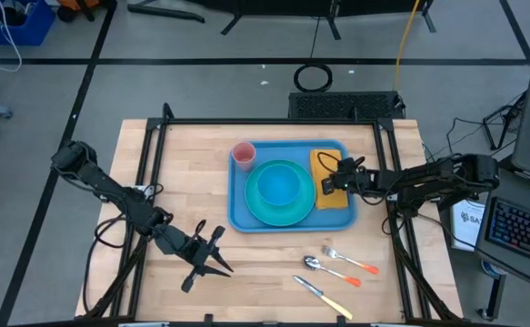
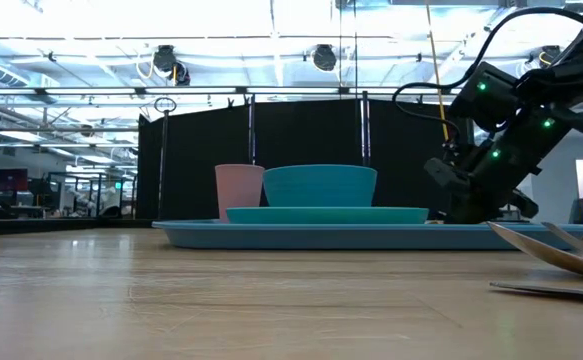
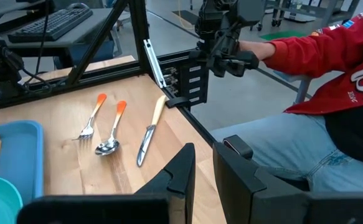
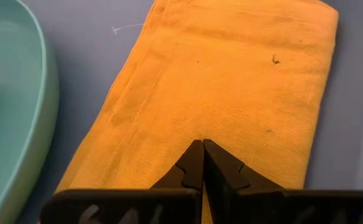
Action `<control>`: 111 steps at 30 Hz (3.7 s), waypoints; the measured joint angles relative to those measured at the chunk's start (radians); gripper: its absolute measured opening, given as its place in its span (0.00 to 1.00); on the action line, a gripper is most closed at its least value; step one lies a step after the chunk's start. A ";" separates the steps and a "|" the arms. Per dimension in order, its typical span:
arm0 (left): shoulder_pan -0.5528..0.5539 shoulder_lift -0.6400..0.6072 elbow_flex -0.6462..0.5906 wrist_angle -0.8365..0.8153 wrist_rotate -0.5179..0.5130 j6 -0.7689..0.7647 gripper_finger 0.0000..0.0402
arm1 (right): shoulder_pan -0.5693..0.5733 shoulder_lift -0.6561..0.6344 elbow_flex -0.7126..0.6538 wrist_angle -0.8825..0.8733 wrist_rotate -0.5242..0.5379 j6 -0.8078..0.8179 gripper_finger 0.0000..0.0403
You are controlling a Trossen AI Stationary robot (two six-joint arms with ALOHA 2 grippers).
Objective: Set up tray
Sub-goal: Put the yellow napkin on the blue serving tray to the right of the blue plate, then put the yellow knife on top of the yellow napkin
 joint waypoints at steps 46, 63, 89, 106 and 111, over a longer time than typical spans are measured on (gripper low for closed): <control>0.000 0.000 0.000 -0.008 0.000 -0.006 0.16 | 0.220 -0.280 -0.002 0.137 0.094 -0.250 0.00; 0.000 0.000 0.000 -0.029 -0.017 0.001 0.16 | 0.295 -0.266 -0.111 0.737 -0.200 -0.485 0.00; 0.000 0.000 0.000 -0.043 -0.078 -0.011 0.16 | 0.732 -0.035 0.494 -0.472 -0.182 -0.002 0.00; 0.000 0.000 0.000 -0.043 -0.078 -0.021 0.16 | 0.922 0.123 0.496 -0.476 -0.401 0.405 0.00; 0.000 0.000 0.000 -0.043 -0.079 -0.021 0.16 | 0.978 0.142 0.496 -0.401 -0.393 0.445 0.00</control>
